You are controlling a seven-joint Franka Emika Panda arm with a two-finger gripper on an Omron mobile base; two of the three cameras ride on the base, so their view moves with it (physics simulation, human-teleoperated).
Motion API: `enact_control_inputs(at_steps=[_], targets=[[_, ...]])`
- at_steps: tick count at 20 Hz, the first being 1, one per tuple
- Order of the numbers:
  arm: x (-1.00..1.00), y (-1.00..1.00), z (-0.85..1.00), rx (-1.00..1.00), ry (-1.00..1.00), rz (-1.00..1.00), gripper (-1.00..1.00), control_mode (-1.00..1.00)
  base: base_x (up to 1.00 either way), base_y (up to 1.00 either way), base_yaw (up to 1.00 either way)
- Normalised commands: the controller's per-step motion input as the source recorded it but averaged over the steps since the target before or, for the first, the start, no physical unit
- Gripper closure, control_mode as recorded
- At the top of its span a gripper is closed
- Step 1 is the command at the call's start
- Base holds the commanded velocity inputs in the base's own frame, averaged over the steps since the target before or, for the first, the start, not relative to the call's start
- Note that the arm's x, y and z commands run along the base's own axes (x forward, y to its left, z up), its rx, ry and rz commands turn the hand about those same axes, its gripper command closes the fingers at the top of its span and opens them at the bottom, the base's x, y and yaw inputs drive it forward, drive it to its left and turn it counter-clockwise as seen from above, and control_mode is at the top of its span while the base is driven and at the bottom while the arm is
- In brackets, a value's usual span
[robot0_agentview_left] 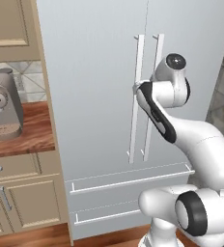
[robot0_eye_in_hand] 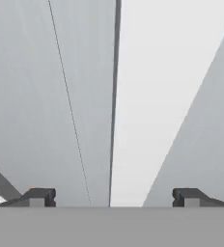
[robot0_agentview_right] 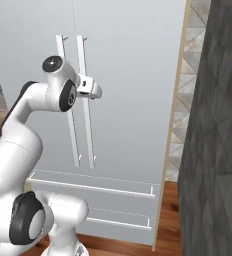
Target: Gather the avocado and eggplant from the fridge and place them on a tray on the dining counter. Then gather the steak and chicken drumstick from the fridge and place them on the other tray.
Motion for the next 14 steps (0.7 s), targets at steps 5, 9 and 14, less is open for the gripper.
enact_control_inputs(at_steps=[5,9,14], targets=[[0.04,-0.25,0.34,0.02,-0.12,0.08,-1.0,-1.0,0.0,0.0,0.0],[-0.01,-0.07,0.15,0.0,-0.14,0.12,-1.0,-1.0,0.0,0.0,0.0],[0.04,0.0,0.03,0.0,-0.07,0.08,-1.0,-1.0,0.0,0.0,0.0]])
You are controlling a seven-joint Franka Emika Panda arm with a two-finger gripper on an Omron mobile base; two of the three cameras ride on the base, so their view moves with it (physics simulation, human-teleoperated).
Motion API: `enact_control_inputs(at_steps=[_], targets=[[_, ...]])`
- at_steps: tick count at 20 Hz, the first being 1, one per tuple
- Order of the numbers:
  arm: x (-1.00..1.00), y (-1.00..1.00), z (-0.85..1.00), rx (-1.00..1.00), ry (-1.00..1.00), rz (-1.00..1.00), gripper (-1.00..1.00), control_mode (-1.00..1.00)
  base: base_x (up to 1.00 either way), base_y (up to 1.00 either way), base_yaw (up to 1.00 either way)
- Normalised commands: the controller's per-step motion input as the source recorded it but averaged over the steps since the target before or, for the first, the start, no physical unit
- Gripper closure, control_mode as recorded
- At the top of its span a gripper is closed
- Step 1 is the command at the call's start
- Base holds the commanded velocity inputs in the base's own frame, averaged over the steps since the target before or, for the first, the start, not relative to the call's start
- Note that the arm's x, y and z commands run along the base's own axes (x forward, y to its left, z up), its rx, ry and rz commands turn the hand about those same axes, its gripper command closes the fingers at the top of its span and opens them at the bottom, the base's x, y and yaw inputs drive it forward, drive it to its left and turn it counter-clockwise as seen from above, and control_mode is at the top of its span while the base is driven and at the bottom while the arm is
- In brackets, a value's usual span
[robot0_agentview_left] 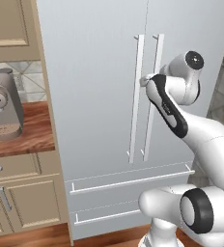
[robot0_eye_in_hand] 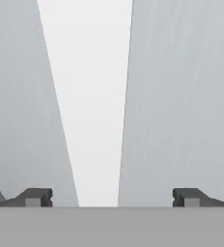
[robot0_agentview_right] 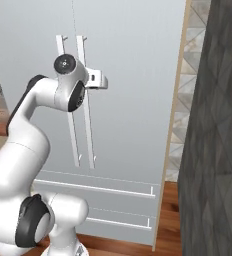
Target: Gather the avocado and eggplant from the fridge and place them on a tray on the dining counter. Then gather the steak and chicken drumstick from the fridge and place them on the other tray.
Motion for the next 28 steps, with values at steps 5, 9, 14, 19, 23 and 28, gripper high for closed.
enact_control_inputs(at_steps=[5,9,14,19,23,28], targets=[[0.26,0.0,0.0,0.0,-0.01,0.03,-1.0,-1.0,0.0,0.0,0.0],[0.44,0.04,0.0,0.0,0.0,0.0,-1.0,-1.0,0.0,0.0,0.0],[0.51,0.07,0.0,0.0,0.01,0.0,-1.0,-1.0,0.0,0.0,0.0],[0.39,0.17,0.0,0.0,0.05,0.0,1.0,-1.0,0.0,0.0,0.0],[-0.09,0.06,0.02,0.0,0.06,-0.06,1.0,-1.0,0.0,0.0,0.0],[-0.56,0.0,0.16,0.0,0.07,-0.07,1.0,-1.0,0.0,0.0,0.0]])
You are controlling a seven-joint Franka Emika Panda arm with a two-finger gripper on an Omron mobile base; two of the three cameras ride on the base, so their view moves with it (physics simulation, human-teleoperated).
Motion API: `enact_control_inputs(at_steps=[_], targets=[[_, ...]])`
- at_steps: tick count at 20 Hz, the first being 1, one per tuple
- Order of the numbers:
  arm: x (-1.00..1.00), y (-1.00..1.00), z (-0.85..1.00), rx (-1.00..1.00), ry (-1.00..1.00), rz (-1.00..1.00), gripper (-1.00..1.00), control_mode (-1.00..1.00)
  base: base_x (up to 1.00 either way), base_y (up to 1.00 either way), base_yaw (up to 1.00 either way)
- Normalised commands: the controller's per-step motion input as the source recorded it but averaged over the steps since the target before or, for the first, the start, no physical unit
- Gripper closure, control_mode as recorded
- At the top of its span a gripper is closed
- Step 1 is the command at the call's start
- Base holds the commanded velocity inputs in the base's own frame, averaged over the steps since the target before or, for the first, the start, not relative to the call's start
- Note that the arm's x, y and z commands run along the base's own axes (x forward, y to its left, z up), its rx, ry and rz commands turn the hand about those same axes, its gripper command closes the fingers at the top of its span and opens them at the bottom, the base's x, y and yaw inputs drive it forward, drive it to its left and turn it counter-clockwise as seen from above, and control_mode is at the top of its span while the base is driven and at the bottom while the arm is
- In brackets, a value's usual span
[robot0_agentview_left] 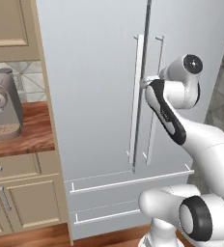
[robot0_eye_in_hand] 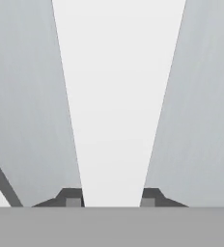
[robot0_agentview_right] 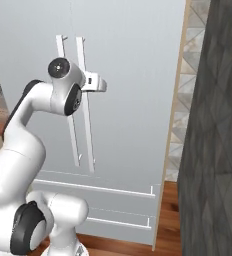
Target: Gather the avocado and eggplant from the fridge and place them on a tray on the dining counter. Then gather the steak and chicken drumstick from the fridge and place them on the other tray.
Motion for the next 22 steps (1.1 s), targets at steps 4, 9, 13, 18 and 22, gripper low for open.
enact_control_inputs(at_steps=[4,9,13,18,22], targets=[[-0.84,-0.25,0.43,0.0,0.04,-0.07,1.0,-1.0,0.0,0.0,0.0],[-0.92,-0.6,0.52,0.01,0.02,-0.02,1.0,-1.0,0.0,0.0,0.0],[-0.77,-0.77,0.58,0.04,0.04,-0.01,1.0,-1.0,0.0,0.0,0.0],[-0.41,-0.74,0.69,0.04,0.12,-0.01,1.0,-1.0,0.0,0.0,0.0],[-0.47,-0.57,0.57,0.03,0.11,-0.02,1.0,-1.0,0.0,0.0,0.0]])
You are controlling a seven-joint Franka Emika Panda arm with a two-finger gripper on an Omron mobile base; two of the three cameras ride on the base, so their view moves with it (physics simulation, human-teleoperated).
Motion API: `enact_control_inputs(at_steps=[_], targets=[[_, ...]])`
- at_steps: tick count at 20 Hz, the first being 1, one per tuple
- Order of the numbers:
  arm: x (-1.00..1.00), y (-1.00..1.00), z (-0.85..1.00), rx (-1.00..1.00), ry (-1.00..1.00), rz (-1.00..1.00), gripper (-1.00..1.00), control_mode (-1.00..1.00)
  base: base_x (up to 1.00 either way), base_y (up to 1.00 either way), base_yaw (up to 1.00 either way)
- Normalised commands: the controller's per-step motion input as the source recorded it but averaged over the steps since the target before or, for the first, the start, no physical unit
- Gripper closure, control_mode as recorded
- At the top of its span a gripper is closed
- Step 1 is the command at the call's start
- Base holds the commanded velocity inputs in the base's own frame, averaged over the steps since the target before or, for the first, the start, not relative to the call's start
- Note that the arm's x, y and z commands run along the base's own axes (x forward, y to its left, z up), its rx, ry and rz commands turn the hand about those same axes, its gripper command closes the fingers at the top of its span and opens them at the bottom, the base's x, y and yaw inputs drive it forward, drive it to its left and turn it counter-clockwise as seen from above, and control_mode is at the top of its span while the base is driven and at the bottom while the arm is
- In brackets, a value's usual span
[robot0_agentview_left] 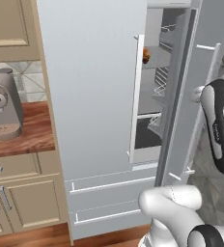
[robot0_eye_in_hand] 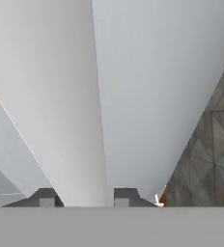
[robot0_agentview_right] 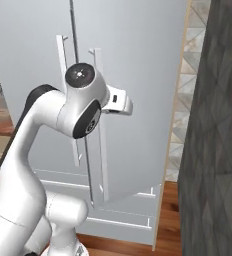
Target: Gather the avocado and eggplant from the fridge and place them on a tray on the dining counter. Then gather the steak and chicken drumstick from the fridge and place them on the other tray.
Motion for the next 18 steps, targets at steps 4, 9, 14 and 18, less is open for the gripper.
enact_control_inputs(at_steps=[4,9,14,18], targets=[[-0.57,-0.66,0.63,0.04,0.11,-0.02,1.0,-1.0,0.0,0.0,0.0],[-0.88,-0.34,0.26,0.01,0.02,-0.1,-1.0,-1.0,0.0,0.0,0.0],[-1.0,0.26,-0.03,-0.1,-0.28,-0.06,-1.0,-1.0,0.0,0.0,0.0],[-1.0,0.65,0.16,-0.18,-0.39,-0.1,-1.0,-1.0,0.0,0.0,0.0]])
